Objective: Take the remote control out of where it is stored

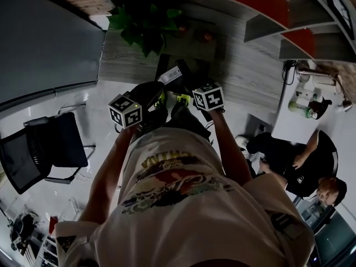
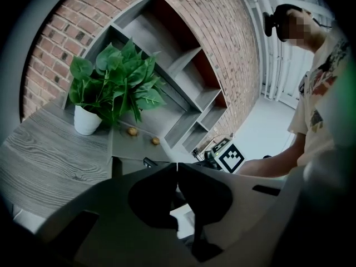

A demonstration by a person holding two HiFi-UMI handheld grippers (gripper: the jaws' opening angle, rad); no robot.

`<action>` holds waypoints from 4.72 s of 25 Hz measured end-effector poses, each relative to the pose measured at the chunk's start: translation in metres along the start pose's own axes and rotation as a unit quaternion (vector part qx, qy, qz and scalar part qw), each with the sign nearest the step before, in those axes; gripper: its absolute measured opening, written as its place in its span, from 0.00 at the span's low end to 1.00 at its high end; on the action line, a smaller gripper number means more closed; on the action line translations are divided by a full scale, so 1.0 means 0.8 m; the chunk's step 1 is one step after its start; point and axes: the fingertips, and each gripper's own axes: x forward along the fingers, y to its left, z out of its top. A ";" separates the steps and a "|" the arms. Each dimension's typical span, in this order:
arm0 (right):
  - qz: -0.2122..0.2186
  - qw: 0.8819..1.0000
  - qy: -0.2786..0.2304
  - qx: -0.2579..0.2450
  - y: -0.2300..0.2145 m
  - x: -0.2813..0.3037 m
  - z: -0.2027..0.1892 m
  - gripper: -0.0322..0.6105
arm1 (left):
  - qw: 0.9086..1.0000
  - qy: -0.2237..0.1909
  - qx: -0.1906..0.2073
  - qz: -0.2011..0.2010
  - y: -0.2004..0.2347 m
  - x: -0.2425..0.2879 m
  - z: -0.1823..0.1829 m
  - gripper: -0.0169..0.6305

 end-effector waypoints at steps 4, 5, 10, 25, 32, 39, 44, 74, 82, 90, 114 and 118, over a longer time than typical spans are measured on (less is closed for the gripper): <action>0.004 1.000 -0.014 0.003 0.007 -0.016 0.016 0.40 | 1.000 0.004 0.015 -0.011 -0.001 0.012 0.008 0.03; 0.004 1.000 -0.018 0.003 0.008 -0.020 0.020 0.40 | 1.000 0.003 0.018 -0.014 -0.002 0.016 0.011 0.03; -0.003 0.999 -0.034 0.002 0.007 -0.038 0.033 0.40 | 0.999 0.011 0.025 -0.031 -0.005 0.033 0.015 0.03; -0.019 0.997 -0.063 0.048 -0.029 -0.080 0.020 0.39 | 0.997 0.043 0.042 -0.056 -0.010 0.089 0.017 0.04; -0.023 0.995 -0.067 0.065 -0.059 -0.094 0.009 0.39 | 0.995 0.034 0.067 -0.063 -0.031 0.119 0.032 0.03; -0.020 0.996 -0.067 0.062 -0.081 -0.109 -0.003 0.39 | 0.995 0.045 0.061 -0.068 -0.049 0.147 0.020 0.03; -0.021 0.995 -0.070 0.062 -0.106 -0.120 -0.012 0.39 | 0.995 0.052 0.049 -0.068 -0.054 0.171 0.002 0.03; -0.062 0.992 -0.040 0.103 -0.233 -0.075 -0.082 0.39 | 0.996 0.078 0.010 -0.031 -0.070 0.205 -0.034 0.03; -0.072 0.992 -0.039 0.092 -0.240 -0.058 -0.081 0.39 | 0.997 0.077 0.004 -0.019 -0.065 0.199 -0.036 0.03; -0.084 0.991 -0.060 0.087 -0.248 -0.050 -0.068 0.39 | 0.997 0.071 0.002 -0.018 -0.065 0.194 -0.032 0.03; -0.079 0.992 -0.094 0.036 -0.194 -0.095 -0.036 0.39 | 0.997 0.057 0.025 -0.051 -0.084 0.194 -0.009 0.03; -0.074 0.992 -0.100 0.033 -0.179 -0.103 -0.029 0.39 | 0.996 0.057 0.032 -0.056 -0.087 0.190 -0.004 0.03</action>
